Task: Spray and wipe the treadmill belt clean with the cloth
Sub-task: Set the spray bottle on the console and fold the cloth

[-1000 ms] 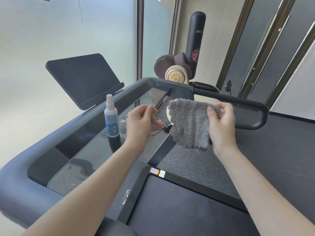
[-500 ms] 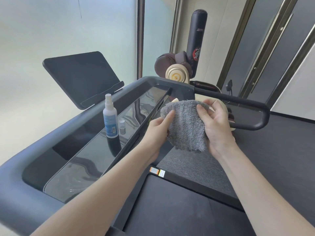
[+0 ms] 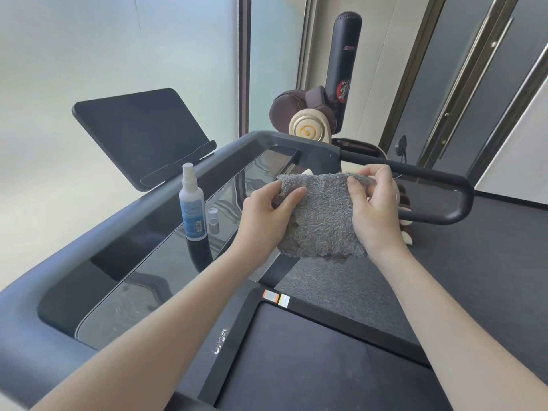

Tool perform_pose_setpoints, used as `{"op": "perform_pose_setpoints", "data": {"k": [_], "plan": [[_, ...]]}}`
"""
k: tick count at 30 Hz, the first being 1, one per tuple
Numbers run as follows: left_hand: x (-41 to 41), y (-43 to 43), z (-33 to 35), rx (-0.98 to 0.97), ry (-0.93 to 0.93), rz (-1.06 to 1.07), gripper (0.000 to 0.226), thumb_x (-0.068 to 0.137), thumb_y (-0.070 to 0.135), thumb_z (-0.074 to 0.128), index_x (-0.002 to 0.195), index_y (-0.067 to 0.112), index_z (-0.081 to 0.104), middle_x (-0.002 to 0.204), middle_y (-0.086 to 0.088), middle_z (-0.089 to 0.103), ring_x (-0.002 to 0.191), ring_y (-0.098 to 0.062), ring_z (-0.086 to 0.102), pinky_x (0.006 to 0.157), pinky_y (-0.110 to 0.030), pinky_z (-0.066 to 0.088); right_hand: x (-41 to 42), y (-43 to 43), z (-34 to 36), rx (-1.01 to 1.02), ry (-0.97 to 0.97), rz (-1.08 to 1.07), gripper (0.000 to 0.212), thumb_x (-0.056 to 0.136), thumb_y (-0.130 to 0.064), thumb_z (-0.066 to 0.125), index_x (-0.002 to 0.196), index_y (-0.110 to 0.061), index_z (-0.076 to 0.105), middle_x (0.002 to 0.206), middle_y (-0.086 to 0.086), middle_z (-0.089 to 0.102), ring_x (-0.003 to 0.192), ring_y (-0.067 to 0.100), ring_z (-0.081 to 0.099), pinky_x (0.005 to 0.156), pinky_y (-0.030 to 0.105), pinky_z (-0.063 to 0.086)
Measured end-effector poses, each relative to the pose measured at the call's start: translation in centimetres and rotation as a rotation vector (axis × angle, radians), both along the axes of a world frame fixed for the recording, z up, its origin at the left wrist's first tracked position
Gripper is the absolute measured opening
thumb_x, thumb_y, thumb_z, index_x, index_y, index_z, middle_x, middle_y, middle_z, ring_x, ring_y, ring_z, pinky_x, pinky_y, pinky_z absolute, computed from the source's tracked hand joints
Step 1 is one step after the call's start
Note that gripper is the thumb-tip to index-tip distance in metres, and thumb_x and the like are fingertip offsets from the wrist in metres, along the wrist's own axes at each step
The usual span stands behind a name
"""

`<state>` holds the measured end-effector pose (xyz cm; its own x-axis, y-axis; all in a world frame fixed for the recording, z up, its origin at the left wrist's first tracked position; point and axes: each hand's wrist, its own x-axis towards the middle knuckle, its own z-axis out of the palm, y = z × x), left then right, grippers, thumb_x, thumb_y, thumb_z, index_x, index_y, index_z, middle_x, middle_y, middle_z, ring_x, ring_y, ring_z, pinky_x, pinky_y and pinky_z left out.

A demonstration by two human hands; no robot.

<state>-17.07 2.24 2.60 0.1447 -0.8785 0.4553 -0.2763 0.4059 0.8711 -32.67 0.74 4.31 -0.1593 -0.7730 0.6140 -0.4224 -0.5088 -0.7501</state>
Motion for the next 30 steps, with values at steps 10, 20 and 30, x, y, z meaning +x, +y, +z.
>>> {"op": "perform_pose_setpoints", "data": {"k": [10,20,30], "plan": [[-0.8,0.2,0.0,0.312,0.536,-0.331,0.019,0.094,0.025,0.059,0.102,0.012,0.069,0.098,-0.006,0.074,0.092,-0.019,0.07,0.083,-0.034,0.057,-0.7,-0.7,-0.8,0.114,0.015,0.015,0.027,0.093,-0.018,0.057,0.115,-0.009,0.045,0.088,-0.013,0.047,0.081,0.002,0.056,0.08,0.029,0.048],[-1.9,0.2,-0.7,0.329,0.616,-0.361,0.023,0.095,0.021,0.058,0.112,0.009,0.067,0.107,-0.014,0.071,0.094,-0.026,0.068,0.082,-0.038,0.055,1.7,2.0,-1.6,0.274,0.104,0.193,0.038,0.091,-0.04,0.054,0.122,-0.02,0.061,0.135,-0.008,0.051,0.127,0.002,0.041,0.111,0.028,0.031],[-1.4,0.3,-1.0,0.345,0.592,-0.459,0.026,0.099,0.024,0.048,0.111,0.009,0.066,0.103,-0.014,0.067,0.093,-0.024,0.064,0.08,-0.039,0.054,2.2,2.0,-2.3,0.363,-0.281,0.433,0.02,0.095,-0.017,0.053,0.112,-0.021,0.064,0.101,0.0,0.073,0.099,0.014,0.067,0.09,0.033,0.052]]}}
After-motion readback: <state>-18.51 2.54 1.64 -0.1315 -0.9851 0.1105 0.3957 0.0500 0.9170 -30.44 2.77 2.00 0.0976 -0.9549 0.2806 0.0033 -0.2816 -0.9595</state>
